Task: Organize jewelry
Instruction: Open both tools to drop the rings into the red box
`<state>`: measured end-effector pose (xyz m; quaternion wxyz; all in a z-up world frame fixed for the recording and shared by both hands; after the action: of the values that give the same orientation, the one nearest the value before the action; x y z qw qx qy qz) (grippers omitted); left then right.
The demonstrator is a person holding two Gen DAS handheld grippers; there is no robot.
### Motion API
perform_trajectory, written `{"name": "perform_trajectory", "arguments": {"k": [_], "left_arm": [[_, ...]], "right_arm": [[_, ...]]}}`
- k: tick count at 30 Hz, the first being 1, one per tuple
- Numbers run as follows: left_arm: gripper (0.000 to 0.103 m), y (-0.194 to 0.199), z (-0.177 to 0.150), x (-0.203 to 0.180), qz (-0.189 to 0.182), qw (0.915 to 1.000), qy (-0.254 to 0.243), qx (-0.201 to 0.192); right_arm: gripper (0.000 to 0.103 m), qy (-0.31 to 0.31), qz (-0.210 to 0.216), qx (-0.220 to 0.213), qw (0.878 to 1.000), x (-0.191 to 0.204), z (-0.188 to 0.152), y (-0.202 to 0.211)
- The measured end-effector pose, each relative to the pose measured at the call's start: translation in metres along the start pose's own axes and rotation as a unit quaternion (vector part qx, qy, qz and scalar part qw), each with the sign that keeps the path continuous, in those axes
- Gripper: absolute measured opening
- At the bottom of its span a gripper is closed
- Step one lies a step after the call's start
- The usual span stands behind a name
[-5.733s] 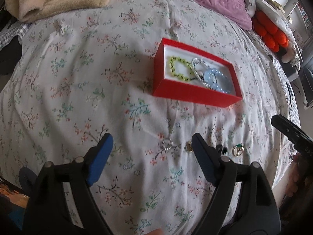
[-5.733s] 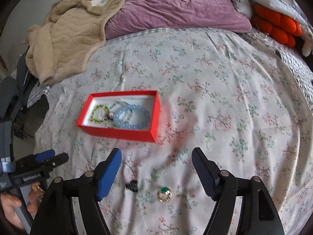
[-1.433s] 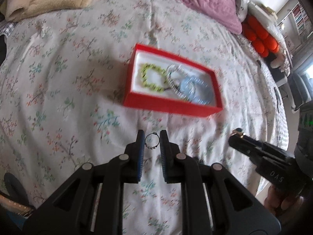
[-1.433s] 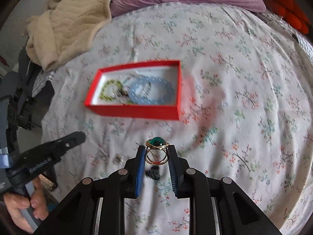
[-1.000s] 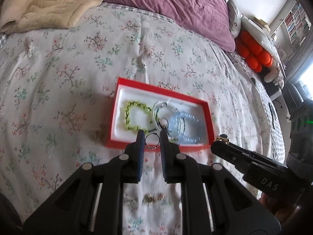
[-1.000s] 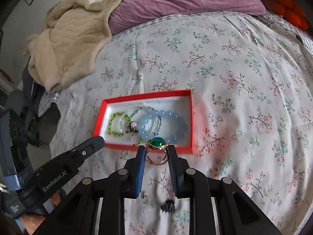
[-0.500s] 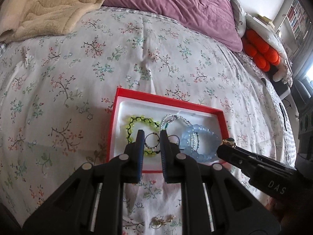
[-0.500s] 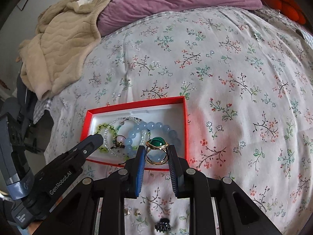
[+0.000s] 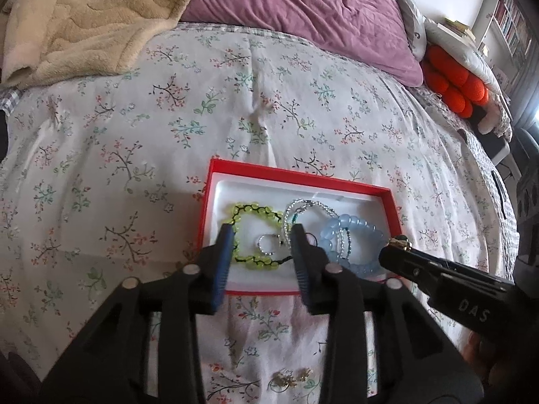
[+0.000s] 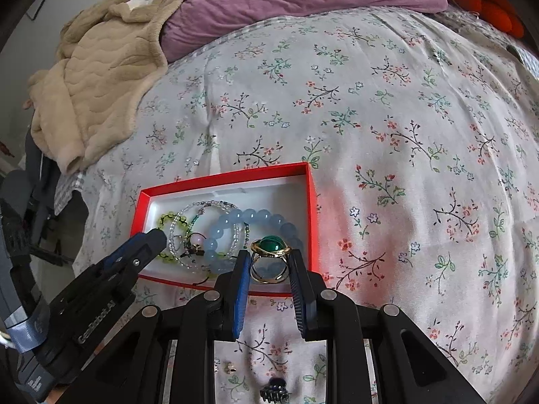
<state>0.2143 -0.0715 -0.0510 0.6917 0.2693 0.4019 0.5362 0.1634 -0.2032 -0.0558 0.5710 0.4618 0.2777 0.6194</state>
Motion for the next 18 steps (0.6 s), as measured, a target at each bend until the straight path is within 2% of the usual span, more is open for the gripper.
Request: {"name": "perform_trajectory", "arguments": {"k": [7,12,15,18], "left_arm": [[0.045,0.009,-0.001,0.006,0.010,0.9999,-0.010,-0.005],[0.046,0.014,-0.004,0.007,0.004,0.9999,-0.014,0.002],[0.058,0.020,-0.006,0.008,0.012,0.9997,-0.021,-0.003],[0.061,0.028,-0.006,0.008,0.007,0.9996,-0.025,-0.006]], "right_arm": [[0.023,0.000,-0.006,0.004,1.000,-0.002,0.001,-0.006],[0.023,0.006,-0.011,0.002,1.000,-0.001,0.002,-0.008],[0.025,0.005,-0.007,-0.002,1.000,0.000,0.003,-0.007],[0.031,0.008,0.002,-0.005,1.000,0.003,0.005,-0.002]]}}
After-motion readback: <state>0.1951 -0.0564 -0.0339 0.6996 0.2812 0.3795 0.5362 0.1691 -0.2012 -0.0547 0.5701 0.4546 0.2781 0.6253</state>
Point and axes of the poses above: each gripper's, at about its wrist camera, not at the fingertips, and y roughly against the way its jaws point, x to its left, z to its top, the point moved 10 cm from there along -y, roughly the way its jaws point, and after that the axes turned 6 degrees about y, right-handed, at the moved point
